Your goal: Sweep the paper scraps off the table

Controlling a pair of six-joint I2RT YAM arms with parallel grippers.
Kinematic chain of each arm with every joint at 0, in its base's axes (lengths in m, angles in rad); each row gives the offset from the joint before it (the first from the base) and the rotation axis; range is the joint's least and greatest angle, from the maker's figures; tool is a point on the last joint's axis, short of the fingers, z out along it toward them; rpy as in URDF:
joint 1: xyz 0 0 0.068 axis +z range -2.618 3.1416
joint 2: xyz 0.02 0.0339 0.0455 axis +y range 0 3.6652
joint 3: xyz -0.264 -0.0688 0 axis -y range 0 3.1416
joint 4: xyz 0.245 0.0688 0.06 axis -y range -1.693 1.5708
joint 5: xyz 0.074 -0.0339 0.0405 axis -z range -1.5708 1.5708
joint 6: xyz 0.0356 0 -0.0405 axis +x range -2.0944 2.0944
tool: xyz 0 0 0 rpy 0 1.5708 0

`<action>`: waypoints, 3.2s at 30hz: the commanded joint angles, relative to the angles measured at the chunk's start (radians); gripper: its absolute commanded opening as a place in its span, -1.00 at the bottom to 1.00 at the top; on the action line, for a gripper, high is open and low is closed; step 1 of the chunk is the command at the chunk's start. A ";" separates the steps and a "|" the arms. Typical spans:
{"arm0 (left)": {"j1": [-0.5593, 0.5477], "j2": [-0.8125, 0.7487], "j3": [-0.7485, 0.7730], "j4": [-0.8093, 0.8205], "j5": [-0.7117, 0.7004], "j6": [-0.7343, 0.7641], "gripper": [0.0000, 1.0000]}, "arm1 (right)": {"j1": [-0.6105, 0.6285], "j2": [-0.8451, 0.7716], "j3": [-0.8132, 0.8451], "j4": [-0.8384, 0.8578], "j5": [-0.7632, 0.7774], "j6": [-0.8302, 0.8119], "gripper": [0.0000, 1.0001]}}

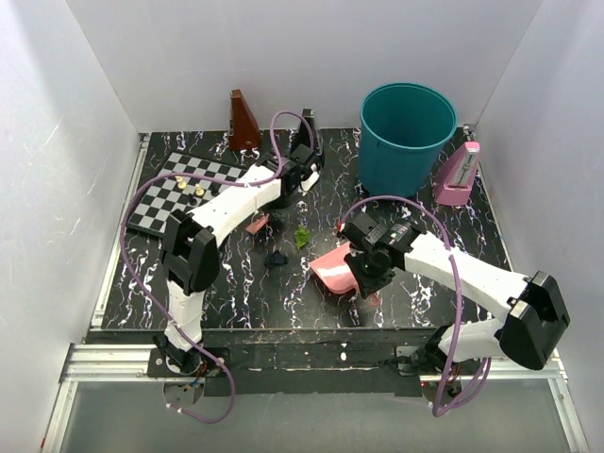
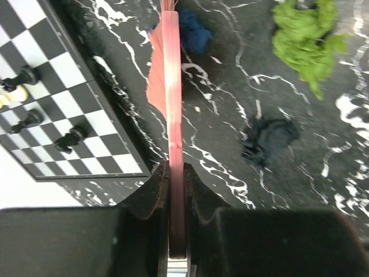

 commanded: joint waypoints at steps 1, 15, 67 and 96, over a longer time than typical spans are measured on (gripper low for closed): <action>-0.006 -0.114 0.031 -0.055 0.220 -0.055 -1.00 | 0.010 0.019 -0.010 0.037 -0.007 -0.017 -0.97; -0.010 -0.261 -0.018 -0.039 -0.118 -0.039 -1.00 | 0.112 0.124 0.071 0.027 -0.018 -0.041 -0.97; -0.063 -0.137 0.070 -0.156 0.236 -0.552 -1.00 | 0.102 0.165 0.073 -0.032 0.031 -0.047 -0.97; 0.009 0.079 0.153 0.074 -0.264 -0.016 -1.00 | 0.071 0.323 0.200 -0.010 -0.105 -0.139 -0.97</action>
